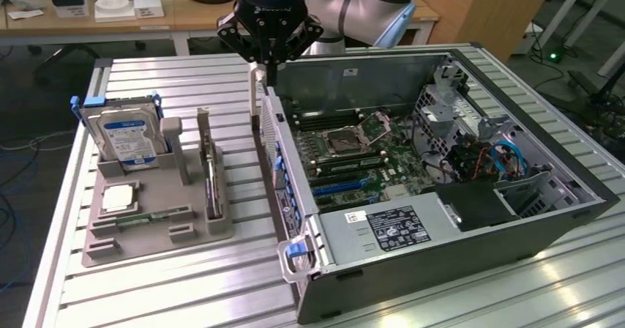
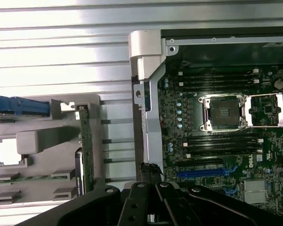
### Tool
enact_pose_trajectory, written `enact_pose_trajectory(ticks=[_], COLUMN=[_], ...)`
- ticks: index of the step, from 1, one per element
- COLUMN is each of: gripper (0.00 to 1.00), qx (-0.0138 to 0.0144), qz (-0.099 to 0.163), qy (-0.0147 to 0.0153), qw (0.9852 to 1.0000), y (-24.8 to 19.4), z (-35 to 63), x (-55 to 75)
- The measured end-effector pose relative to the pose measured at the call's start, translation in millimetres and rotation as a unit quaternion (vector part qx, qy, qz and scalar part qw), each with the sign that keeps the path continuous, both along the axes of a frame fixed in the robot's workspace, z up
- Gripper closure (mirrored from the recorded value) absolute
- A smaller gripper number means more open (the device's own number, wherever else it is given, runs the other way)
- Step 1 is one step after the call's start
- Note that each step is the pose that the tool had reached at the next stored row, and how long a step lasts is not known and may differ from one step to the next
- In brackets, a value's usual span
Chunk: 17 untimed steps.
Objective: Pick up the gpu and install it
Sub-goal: 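Reach for the gpu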
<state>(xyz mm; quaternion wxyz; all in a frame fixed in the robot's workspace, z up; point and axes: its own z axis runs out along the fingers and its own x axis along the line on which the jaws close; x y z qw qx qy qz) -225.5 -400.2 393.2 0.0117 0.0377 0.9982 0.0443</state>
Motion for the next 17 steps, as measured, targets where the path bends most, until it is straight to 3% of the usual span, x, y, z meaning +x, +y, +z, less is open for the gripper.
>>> enact_pose_trajectory(ticks=[17], gripper=[0.90], qx=[0.0000], qz=[0.000], qy=[0.0000], qw=[1.0000], y=[-0.4], z=[0.0], x=[-14.2])
